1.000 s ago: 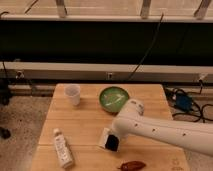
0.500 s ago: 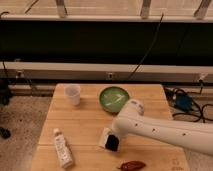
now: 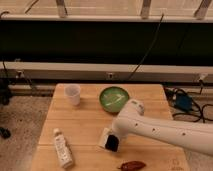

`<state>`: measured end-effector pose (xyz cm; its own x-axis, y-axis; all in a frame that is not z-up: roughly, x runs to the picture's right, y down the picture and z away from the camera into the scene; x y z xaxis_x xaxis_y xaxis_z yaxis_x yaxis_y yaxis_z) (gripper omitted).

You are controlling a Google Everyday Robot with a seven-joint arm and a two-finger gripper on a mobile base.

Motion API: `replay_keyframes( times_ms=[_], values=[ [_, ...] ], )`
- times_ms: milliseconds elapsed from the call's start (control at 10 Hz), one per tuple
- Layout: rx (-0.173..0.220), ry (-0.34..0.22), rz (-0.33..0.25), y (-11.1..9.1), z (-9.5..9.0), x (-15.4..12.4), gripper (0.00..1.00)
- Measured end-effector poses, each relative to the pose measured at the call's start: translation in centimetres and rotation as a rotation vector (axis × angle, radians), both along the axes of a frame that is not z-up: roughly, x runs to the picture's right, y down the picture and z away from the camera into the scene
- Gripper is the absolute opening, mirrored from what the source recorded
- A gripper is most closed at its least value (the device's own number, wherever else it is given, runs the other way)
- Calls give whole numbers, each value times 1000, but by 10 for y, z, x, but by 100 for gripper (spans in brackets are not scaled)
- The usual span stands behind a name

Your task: Place the eraser on the white sponge

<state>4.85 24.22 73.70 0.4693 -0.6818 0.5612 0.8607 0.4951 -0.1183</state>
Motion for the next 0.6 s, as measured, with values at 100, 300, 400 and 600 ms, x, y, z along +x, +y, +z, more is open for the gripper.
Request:
replay_keyframes(
  times_ms=[100, 300, 400, 600],
  values=[
    [-1, -2, 0, 0, 0, 0, 16],
    [-4, -5, -1, 1, 1, 0, 16],
    [-4, -6, -1, 1, 1, 0, 16],
    [-6, -9, -1, 1, 2, 0, 16]
  ],
)
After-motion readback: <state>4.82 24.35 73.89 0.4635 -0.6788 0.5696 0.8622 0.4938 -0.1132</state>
